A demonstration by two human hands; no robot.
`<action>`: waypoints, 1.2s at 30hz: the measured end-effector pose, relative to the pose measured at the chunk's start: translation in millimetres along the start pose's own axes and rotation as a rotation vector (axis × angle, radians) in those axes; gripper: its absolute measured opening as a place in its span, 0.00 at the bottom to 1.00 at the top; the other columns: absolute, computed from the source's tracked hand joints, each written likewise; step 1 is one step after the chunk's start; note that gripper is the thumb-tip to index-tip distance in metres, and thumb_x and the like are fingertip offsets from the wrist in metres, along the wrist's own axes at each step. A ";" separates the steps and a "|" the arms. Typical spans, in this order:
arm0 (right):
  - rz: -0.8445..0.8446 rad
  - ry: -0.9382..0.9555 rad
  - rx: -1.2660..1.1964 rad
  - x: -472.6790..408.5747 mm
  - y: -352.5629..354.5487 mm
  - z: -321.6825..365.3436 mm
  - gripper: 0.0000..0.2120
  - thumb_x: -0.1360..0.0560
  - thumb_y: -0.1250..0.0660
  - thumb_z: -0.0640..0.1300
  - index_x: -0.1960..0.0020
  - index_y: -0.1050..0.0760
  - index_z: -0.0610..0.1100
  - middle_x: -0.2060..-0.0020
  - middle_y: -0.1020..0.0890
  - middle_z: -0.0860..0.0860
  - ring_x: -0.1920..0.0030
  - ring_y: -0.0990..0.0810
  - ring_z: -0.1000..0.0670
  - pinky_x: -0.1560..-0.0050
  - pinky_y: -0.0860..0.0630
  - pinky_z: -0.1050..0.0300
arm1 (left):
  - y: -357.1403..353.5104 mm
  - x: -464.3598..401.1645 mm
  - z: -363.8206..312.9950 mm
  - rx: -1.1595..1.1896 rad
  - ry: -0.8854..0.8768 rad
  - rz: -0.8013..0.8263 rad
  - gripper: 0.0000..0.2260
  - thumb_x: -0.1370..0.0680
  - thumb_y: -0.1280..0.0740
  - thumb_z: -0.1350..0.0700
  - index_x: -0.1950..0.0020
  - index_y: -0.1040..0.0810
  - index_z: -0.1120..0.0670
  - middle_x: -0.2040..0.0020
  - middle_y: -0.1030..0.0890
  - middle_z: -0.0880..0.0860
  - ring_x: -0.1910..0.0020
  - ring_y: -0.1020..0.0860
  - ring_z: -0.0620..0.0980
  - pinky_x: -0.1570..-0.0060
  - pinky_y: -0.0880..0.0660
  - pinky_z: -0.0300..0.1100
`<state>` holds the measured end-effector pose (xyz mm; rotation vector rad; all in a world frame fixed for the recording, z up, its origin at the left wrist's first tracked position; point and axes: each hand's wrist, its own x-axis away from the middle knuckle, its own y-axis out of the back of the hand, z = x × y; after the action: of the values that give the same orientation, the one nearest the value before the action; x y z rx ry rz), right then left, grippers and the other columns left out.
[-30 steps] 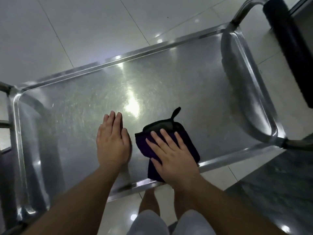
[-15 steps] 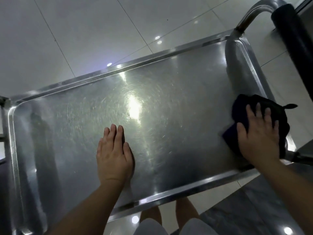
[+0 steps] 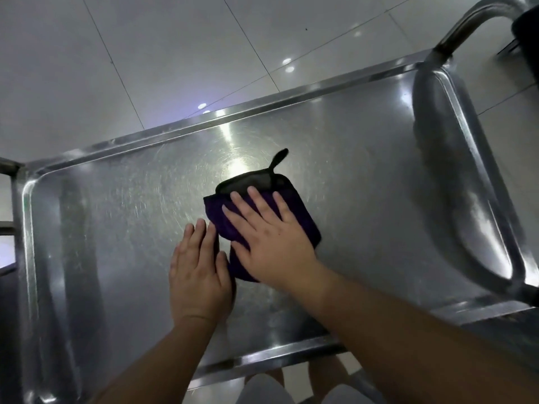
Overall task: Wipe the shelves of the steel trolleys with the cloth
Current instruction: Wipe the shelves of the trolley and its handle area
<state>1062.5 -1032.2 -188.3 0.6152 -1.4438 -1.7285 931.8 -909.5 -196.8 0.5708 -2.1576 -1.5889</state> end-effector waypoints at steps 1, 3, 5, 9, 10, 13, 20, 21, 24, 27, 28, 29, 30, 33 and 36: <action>-0.007 0.025 0.010 4.4 3.5 -17.2 0.29 0.17 0.46 0.59 0.17 0.40 0.53 0.17 0.42 0.52 0.17 0.49 0.47 0.20 0.51 0.37 | -0.1 -0.1 0.0 0.001 -0.005 -0.005 0.26 0.17 0.44 0.51 0.19 0.33 0.55 0.18 0.34 0.54 0.17 0.40 0.54 0.21 0.41 0.59; -0.020 -0.033 0.031 17.3 14.5 -65.5 0.29 0.17 0.46 0.60 0.18 0.40 0.55 0.18 0.41 0.54 0.17 0.46 0.48 0.20 0.49 0.37 | 1.4 0.3 -0.6 0.005 -0.002 -0.015 0.26 0.17 0.45 0.50 0.19 0.32 0.55 0.18 0.34 0.54 0.18 0.39 0.54 0.21 0.41 0.58; -0.016 -0.215 0.053 31.0 30.3 -130.9 0.30 0.18 0.48 0.61 0.17 0.43 0.57 0.17 0.41 0.54 0.17 0.45 0.48 0.19 0.49 0.38 | 2.3 0.1 -2.3 0.007 0.002 0.000 0.26 0.17 0.46 0.49 0.19 0.33 0.54 0.18 0.34 0.54 0.17 0.40 0.54 0.20 0.41 0.58; 0.007 -0.648 0.062 55.2 68.3 -247.3 0.33 0.20 0.53 0.62 0.17 0.45 0.52 0.17 0.43 0.49 0.18 0.46 0.42 0.21 0.47 0.34 | 4.1 0.1 -3.3 -0.013 0.003 0.030 0.27 0.16 0.47 0.48 0.18 0.35 0.54 0.17 0.36 0.53 0.17 0.42 0.53 0.19 0.44 0.56; 0.012 -0.704 0.061 55.5 73.6 -259.8 0.34 0.20 0.54 0.62 0.17 0.46 0.51 0.17 0.44 0.48 0.18 0.47 0.42 0.20 0.49 0.34 | 4.5 -0.3 -3.8 -0.014 0.008 0.038 0.27 0.16 0.47 0.48 0.17 0.35 0.53 0.17 0.37 0.53 0.16 0.43 0.53 0.19 0.45 0.55; -0.022 -0.843 0.005 34.8 74.5 -247.5 0.34 0.19 0.55 0.62 0.16 0.49 0.50 0.16 0.47 0.48 0.17 0.52 0.42 0.19 0.52 0.35 | 5.7 -0.5 -4.8 -0.014 0.020 0.041 0.26 0.16 0.46 0.49 0.17 0.35 0.54 0.17 0.36 0.53 0.17 0.43 0.53 0.19 0.45 0.55; -0.029 -0.489 -0.008 -63.3 39.1 -69.4 0.32 0.17 0.53 0.59 0.15 0.49 0.51 0.16 0.47 0.50 0.17 0.52 0.43 0.19 0.53 0.38 | 6.2 0.0 -7.2 -0.003 0.000 -0.010 0.26 0.17 0.45 0.50 0.19 0.31 0.55 0.19 0.32 0.55 0.18 0.38 0.55 0.21 0.39 0.58; 0.001 -0.374 -0.005 -77.2 31.9 -41.0 0.32 0.17 0.53 0.59 0.15 0.49 0.52 0.16 0.48 0.51 0.17 0.53 0.44 0.19 0.55 0.38 | 5.4 -0.1 -6.3 -0.005 -0.010 -0.018 0.26 0.17 0.45 0.50 0.20 0.31 0.56 0.20 0.32 0.55 0.19 0.37 0.55 0.22 0.39 0.58; 0.130 0.073 0.023 -113.2 21.8 12.1 0.29 0.16 0.52 0.58 0.16 0.49 0.55 0.16 0.50 0.54 0.16 0.56 0.47 0.19 0.59 0.39 | 2.5 1.3 -2.0 -0.017 -0.001 -0.024 0.25 0.18 0.44 0.51 0.22 0.28 0.57 0.20 0.30 0.56 0.19 0.36 0.56 0.23 0.37 0.60; 0.186 0.305 0.090 -133.0 25.1 8.8 0.28 0.15 0.53 0.58 0.16 0.49 0.57 0.16 0.50 0.56 0.17 0.56 0.49 0.19 0.59 0.42 | 0.3 1.6 2.1 -0.026 -0.009 -0.028 0.25 0.17 0.44 0.51 0.21 0.29 0.57 0.21 0.30 0.57 0.19 0.37 0.56 0.23 0.37 0.60; 0.174 0.297 0.091 -135.3 27.5 0.5 0.28 0.15 0.52 0.59 0.16 0.49 0.57 0.16 0.50 0.57 0.17 0.55 0.50 0.19 0.59 0.42 | -0.1 0.7 3.1 -0.023 -0.020 -0.033 0.25 0.17 0.44 0.51 0.21 0.29 0.56 0.20 0.31 0.56 0.19 0.37 0.55 0.22 0.38 0.59; 0.153 0.250 0.072 -136.7 30.9 -11.3 0.28 0.15 0.52 0.58 0.16 0.48 0.58 0.16 0.49 0.57 0.17 0.54 0.50 0.19 0.58 0.42 | -0.4 0.4 3.5 -0.017 -0.026 -0.035 0.25 0.17 0.44 0.51 0.20 0.30 0.55 0.20 0.32 0.55 0.18 0.38 0.55 0.22 0.38 0.58; 0.128 0.170 0.043 -137.7 35.3 -27.0 0.28 0.16 0.51 0.58 0.16 0.48 0.58 0.16 0.49 0.57 0.17 0.54 0.51 0.19 0.58 0.41 | -0.7 0.3 3.1 -0.012 -0.027 -0.032 0.26 0.17 0.44 0.50 0.20 0.31 0.54 0.19 0.32 0.54 0.18 0.38 0.54 0.22 0.39 0.58; 0.068 -0.104 0.030 -132.8 56.5 -101.0 0.30 0.16 0.50 0.58 0.16 0.50 0.57 0.16 0.51 0.56 0.17 0.54 0.50 0.19 0.56 0.40 | -0.5 0.5 2.1 -0.003 -0.010 -0.014 0.26 0.17 0.45 0.49 0.19 0.32 0.52 0.18 0.34 0.52 0.17 0.40 0.52 0.21 0.39 0.58; 0.033 -0.381 0.030 -104.9 82.1 -203.5 0.31 0.16 0.51 0.59 0.15 0.51 0.54 0.16 0.52 0.53 0.17 0.53 0.46 0.19 0.53 0.38 | 0.0 -0.7 1.5 0.000 -0.009 0.002 0.26 0.17 0.45 0.49 0.19 0.32 0.53 0.18 0.34 0.53 0.17 0.40 0.53 0.22 0.38 0.60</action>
<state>1302.0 -1069.7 -169.2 0.2827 -1.7290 -1.8706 931.6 -907.9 -197.2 0.5618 -2.1639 -1.5939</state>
